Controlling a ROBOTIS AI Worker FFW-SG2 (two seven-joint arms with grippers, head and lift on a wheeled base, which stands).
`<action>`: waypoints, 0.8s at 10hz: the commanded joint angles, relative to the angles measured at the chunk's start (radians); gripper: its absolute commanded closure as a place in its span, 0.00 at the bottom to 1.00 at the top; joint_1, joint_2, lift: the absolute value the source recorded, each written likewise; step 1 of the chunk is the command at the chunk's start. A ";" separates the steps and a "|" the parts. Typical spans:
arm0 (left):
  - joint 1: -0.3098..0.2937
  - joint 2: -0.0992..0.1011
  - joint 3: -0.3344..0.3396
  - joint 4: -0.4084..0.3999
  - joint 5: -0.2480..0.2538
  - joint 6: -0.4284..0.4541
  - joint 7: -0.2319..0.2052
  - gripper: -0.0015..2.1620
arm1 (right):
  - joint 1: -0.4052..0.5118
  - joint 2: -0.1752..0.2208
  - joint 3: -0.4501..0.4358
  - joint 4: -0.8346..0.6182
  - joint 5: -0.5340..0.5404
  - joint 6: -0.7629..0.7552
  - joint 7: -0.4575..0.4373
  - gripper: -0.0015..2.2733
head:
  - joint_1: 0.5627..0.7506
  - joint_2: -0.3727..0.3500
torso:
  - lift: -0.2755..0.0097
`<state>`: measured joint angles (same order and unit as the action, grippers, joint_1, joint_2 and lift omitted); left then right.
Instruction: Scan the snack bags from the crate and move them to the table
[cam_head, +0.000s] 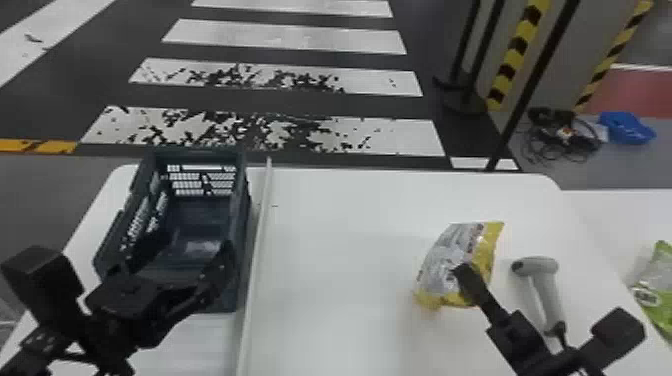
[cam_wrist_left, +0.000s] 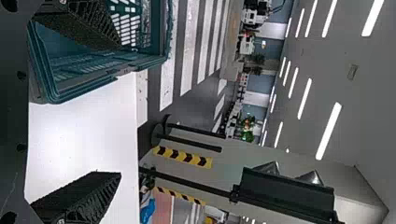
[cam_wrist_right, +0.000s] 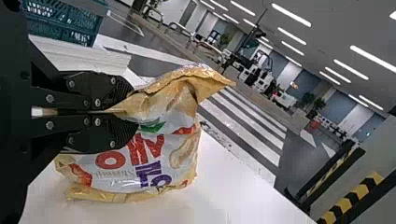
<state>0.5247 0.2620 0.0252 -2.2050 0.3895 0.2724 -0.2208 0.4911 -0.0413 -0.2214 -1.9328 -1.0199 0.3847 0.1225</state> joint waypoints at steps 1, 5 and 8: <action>-0.005 -0.001 -0.005 0.002 -0.003 0.000 0.001 0.01 | 0.001 0.004 -0.035 0.003 -0.022 -0.011 -0.001 0.99 | 0.70 0.40 | 0.63; -0.008 -0.001 -0.010 0.001 -0.003 0.000 0.001 0.01 | 0.046 0.032 -0.095 -0.011 -0.101 -0.008 -0.103 0.72 | 0.70 0.29 | 0.63; -0.015 -0.001 -0.028 0.002 -0.004 0.000 0.004 0.02 | 0.127 0.038 -0.088 -0.094 -0.089 -0.008 -0.241 0.67 | 0.70 0.25 | 0.63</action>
<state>0.5107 0.2608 0.0012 -2.2042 0.3859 0.2724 -0.2161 0.5993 -0.0035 -0.3107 -2.0065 -1.1151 0.3746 -0.1139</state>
